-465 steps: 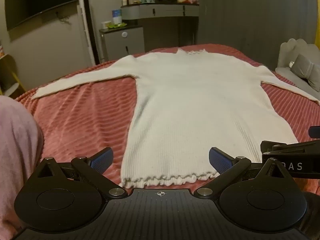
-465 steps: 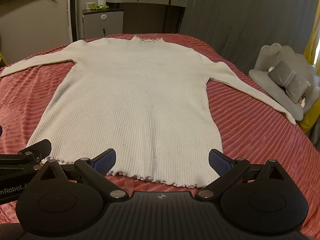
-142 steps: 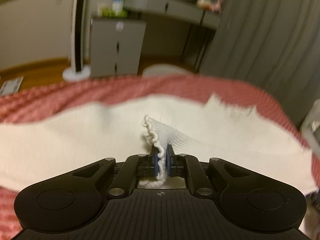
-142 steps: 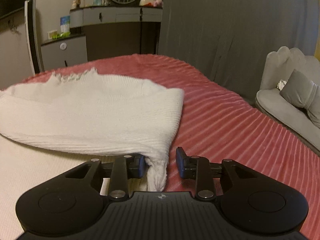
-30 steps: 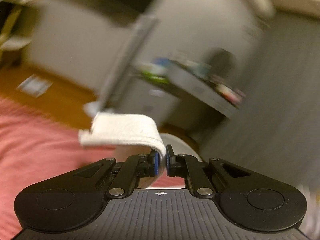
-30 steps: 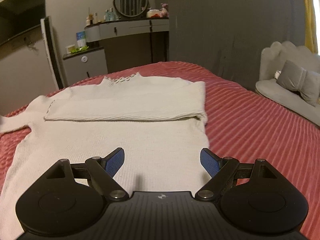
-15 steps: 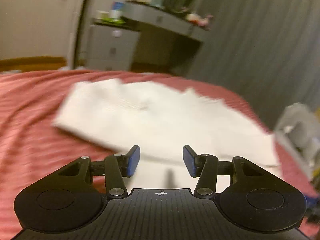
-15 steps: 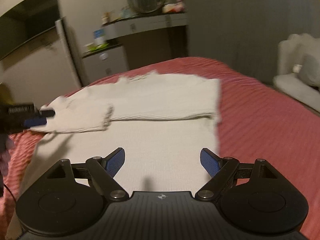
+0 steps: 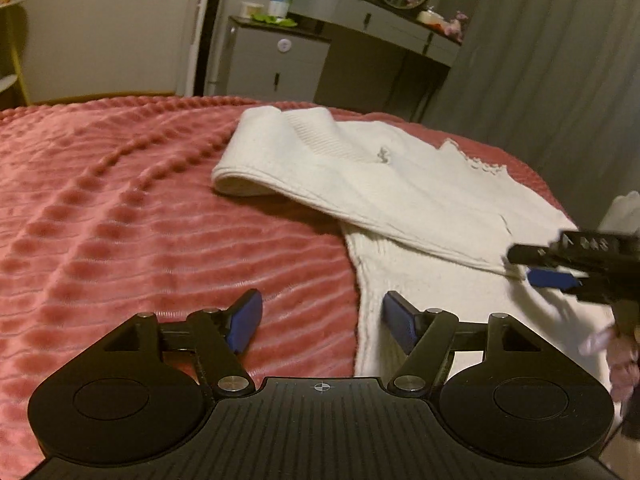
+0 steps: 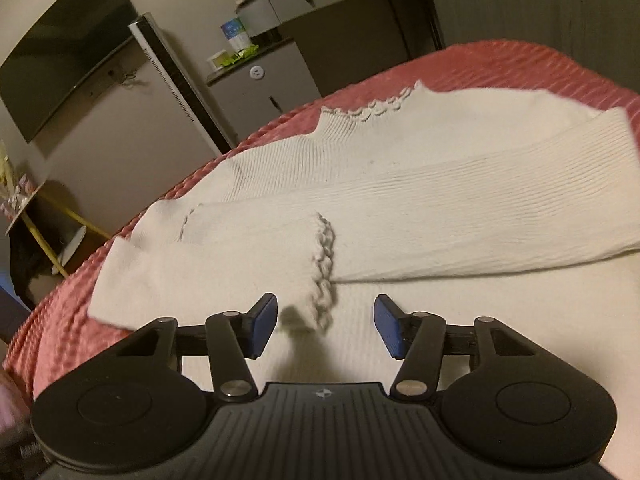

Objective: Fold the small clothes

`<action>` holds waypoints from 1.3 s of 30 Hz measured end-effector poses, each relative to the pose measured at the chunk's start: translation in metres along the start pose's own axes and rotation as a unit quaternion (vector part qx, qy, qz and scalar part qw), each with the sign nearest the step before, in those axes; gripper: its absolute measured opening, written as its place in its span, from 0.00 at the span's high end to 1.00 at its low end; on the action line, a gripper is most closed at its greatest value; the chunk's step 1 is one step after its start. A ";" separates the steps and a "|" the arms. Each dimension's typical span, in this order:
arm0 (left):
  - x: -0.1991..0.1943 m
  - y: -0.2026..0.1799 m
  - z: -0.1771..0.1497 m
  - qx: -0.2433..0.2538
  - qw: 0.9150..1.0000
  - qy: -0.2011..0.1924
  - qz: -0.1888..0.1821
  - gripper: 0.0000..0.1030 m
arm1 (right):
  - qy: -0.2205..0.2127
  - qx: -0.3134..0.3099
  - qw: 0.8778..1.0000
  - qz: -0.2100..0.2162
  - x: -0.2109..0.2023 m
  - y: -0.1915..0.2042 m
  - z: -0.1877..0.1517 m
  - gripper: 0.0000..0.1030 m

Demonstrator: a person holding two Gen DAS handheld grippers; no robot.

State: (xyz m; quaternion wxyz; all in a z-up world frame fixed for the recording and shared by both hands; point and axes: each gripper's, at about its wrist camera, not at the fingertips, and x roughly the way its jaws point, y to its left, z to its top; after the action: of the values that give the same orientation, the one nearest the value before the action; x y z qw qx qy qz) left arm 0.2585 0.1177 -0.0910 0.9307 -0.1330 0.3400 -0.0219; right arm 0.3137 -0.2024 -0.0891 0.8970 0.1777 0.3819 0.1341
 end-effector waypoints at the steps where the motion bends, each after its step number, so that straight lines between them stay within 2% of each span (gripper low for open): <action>1: 0.000 -0.001 0.000 0.006 1.000 -0.002 0.001 0.29 | 0.003 0.000 1.000 0.000 0.005 0.002 0.001 0.54; 3: 0.000 -0.003 0.001 0.013 1.000 -0.005 0.003 0.28 | 0.014 -0.011 1.000 -0.009 0.012 0.008 0.004 0.69; 4: 0.000 -0.003 0.001 0.013 1.000 -0.006 0.003 0.28 | 0.017 -0.021 1.000 -0.008 0.013 0.012 0.006 0.84; 5: 0.000 -0.003 0.002 0.012 1.000 -0.007 0.003 0.28 | 0.022 -0.030 0.999 -0.003 0.013 0.016 0.007 0.92; 6: 0.000 -0.003 0.003 0.012 1.000 -0.007 0.004 0.28 | 0.022 -0.042 0.999 -0.005 0.012 0.019 0.008 0.93; 9: -0.003 -0.006 0.009 0.018 1.000 -0.015 0.006 0.28 | -0.008 -0.082 0.996 -0.011 -0.003 0.027 0.014 0.94; 12: -0.004 -0.011 0.018 0.033 0.999 -0.027 0.012 0.27 | -0.070 -0.114 0.990 -0.047 -0.037 0.022 0.022 0.94; 15: 0.008 -0.021 0.029 0.036 0.999 -0.024 0.016 0.25 | -0.125 -0.114 0.976 -0.136 -0.061 -0.003 0.028 0.94; 16: 0.014 -0.024 0.032 0.034 0.999 -0.021 0.015 0.25 | -0.125 -0.106 0.971 -0.172 -0.062 -0.017 0.029 0.94; 17: 0.019 -0.027 0.035 0.031 0.999 -0.019 0.012 0.25 | -0.114 -0.099 0.971 -0.186 -0.059 -0.029 0.029 0.94; 19: 0.030 -0.035 0.040 0.035 0.999 -0.015 0.011 0.25 | -0.069 -0.071 0.979 -0.180 -0.049 -0.057 0.027 0.93; 21: 0.040 -0.046 0.043 0.055 0.998 -0.011 0.015 0.25 | -0.049 -0.027 0.987 -0.151 -0.045 -0.080 0.024 0.90; 23: 0.050 -0.053 0.045 0.067 0.998 -0.005 0.015 0.25 | -0.056 0.009 0.991 -0.121 -0.049 -0.095 0.023 0.83; 26: 0.064 -0.054 0.047 0.059 0.998 0.003 0.024 0.26 | -0.054 0.049 0.994 -0.080 -0.046 -0.108 0.025 0.71; 28: 0.068 -0.055 0.049 0.056 0.998 0.001 0.028 0.26 | -0.041 0.061 0.995 -0.064 -0.039 -0.113 0.028 0.71; 31: 0.074 -0.058 0.054 0.063 0.997 -0.007 0.045 0.28 | -0.041 0.033 0.997 -0.060 -0.036 -0.109 0.033 0.95; 33: 0.078 -0.057 0.057 0.063 0.996 -0.013 0.064 0.31 | -0.075 -0.024 0.993 -0.092 -0.044 -0.093 0.038 0.95; 35: 0.082 -0.052 0.062 0.049 0.995 -0.018 0.084 0.32 | -0.130 -0.079 0.980 -0.127 -0.056 -0.078 0.038 0.95; 37: 0.085 -0.045 0.067 0.028 0.994 -0.021 0.102 0.32 | -0.152 -0.106 0.971 -0.153 -0.061 -0.073 0.040 0.95; 39: 0.085 -0.037 0.070 -0.001 0.995 -0.020 0.098 0.30 | -0.158 -0.111 0.969 -0.156 -0.063 -0.077 0.042 0.95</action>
State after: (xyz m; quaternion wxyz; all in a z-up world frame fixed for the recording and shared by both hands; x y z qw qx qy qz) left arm 0.3706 0.0872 -0.0830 0.9348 -0.1000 0.3332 0.0724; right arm 0.3097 -0.3045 -0.0544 0.9699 0.0337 0.2412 0.0045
